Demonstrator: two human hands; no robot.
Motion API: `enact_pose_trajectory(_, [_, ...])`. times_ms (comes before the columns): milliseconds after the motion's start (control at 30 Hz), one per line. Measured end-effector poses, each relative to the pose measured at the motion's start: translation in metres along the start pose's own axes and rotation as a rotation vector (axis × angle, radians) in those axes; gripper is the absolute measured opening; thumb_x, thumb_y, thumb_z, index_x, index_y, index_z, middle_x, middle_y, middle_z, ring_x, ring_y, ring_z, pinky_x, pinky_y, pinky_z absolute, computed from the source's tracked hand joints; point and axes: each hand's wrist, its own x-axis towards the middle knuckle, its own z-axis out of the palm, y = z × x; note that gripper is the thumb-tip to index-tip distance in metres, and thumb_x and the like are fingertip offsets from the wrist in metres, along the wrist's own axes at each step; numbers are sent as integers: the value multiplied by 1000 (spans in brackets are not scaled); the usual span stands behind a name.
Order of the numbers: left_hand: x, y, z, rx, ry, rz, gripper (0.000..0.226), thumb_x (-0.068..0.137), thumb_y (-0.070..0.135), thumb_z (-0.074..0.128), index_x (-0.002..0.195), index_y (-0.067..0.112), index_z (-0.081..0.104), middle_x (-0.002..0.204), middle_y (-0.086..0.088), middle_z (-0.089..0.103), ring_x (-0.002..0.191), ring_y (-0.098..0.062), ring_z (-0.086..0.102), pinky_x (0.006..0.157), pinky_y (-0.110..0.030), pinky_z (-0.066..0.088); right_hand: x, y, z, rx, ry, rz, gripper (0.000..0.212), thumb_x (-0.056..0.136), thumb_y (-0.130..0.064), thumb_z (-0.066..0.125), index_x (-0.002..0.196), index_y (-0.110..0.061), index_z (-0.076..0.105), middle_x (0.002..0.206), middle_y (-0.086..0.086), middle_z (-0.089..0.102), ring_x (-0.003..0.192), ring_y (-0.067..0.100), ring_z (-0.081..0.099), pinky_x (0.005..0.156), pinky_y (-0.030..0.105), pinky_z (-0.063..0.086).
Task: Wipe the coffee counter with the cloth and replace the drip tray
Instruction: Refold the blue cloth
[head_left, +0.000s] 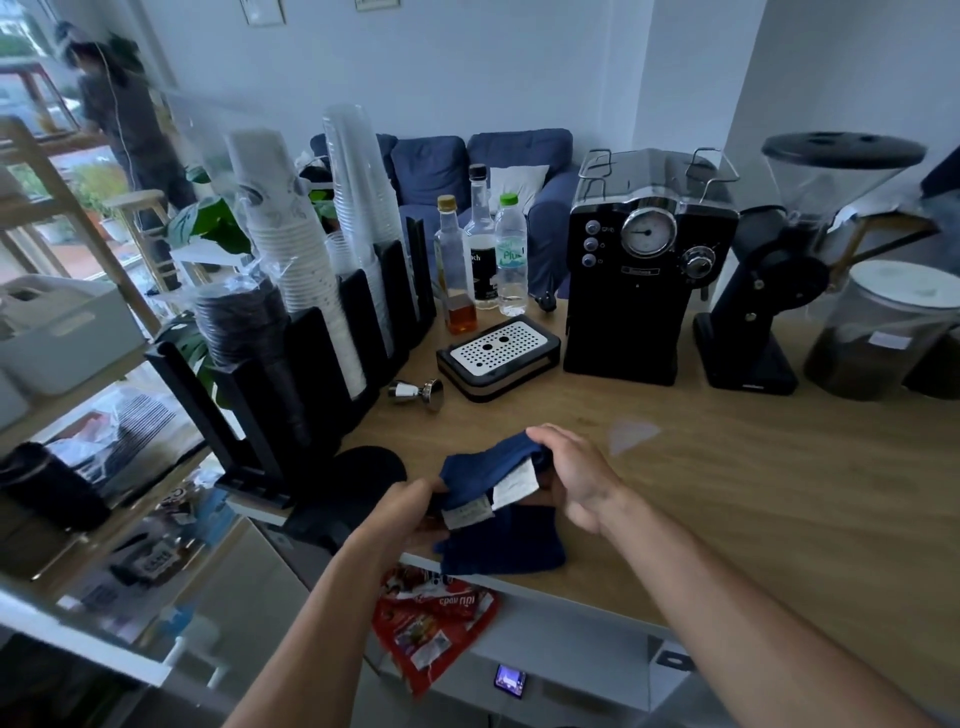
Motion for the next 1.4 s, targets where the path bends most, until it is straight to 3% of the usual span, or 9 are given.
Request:
enact_pose_trajectory(133, [-8,0,10,-292,-111,-7,30,92,26,53,109,2,60,95,-18,67,80,-30,64,67,-37,51,-6,-17,6,140,-66,10,19,96,-19,44,82,-10,53,83,18,61,75,30,63,65,40,54])
enact_pose_trajectory(300, [-16,-1,28,-615,-362,-33,39,89,34,53,91,2,75,90,-16,69,79,-27,64,70,-32,48,-12,-28,8,177,-70,-33,18,96,-20,43,86,-8,53,87,20,62,77,31,64,66,40,55])
enact_pose_trajectory(400, [-22,1,35,-653,-437,0,33,91,28,53,93,1,73,83,-13,71,68,-23,68,59,-29,53,-18,-30,2,170,-39,-51,20,96,-20,44,81,-10,54,83,18,64,76,30,65,64,39,56])
enact_pose_trajectory(500, [-28,7,30,-596,-406,-13,21,92,17,52,96,-1,62,71,-12,69,46,-20,63,37,-23,48,-22,-26,-14,131,33,-58,21,96,-22,45,79,-13,54,78,13,63,71,26,63,61,34,50])
enact_pose_trajectory(633, [-30,20,11,-322,-323,47,17,94,11,51,103,-1,58,82,-14,66,60,-22,65,47,-27,54,-23,-14,-34,8,107,-45,21,96,-19,43,80,-12,53,77,11,60,70,22,59,59,29,44])
enact_pose_trajectory(767, [-39,39,2,-76,-200,154,9,95,9,52,92,8,61,86,-11,63,66,-22,64,54,-30,56,-26,-9,-36,-158,152,26,20,97,-23,43,83,-12,52,77,10,61,66,21,62,50,25,47])
enact_pose_trajectory(933, [-40,74,1,-125,-74,250,5,94,7,54,91,11,56,81,-8,57,60,-17,56,38,-19,48,-11,-34,-19,-238,239,-44,21,96,-27,45,81,-14,51,73,9,63,55,21,62,47,26,47])
enact_pose_trajectory(1033, [-38,101,4,-129,-26,327,16,93,6,54,79,11,55,77,-9,57,61,-16,55,37,-17,47,4,-58,-13,-271,305,-112,20,96,-28,46,84,-14,52,70,8,63,48,17,60,43,24,45])
enact_pose_trajectory(1400, [-44,176,8,-179,-3,517,16,93,7,56,77,10,57,76,-7,57,62,-14,55,40,-17,49,38,-129,-12,-225,374,-274,21,94,-28,50,79,-14,52,71,8,62,41,14,59,42,23,44])
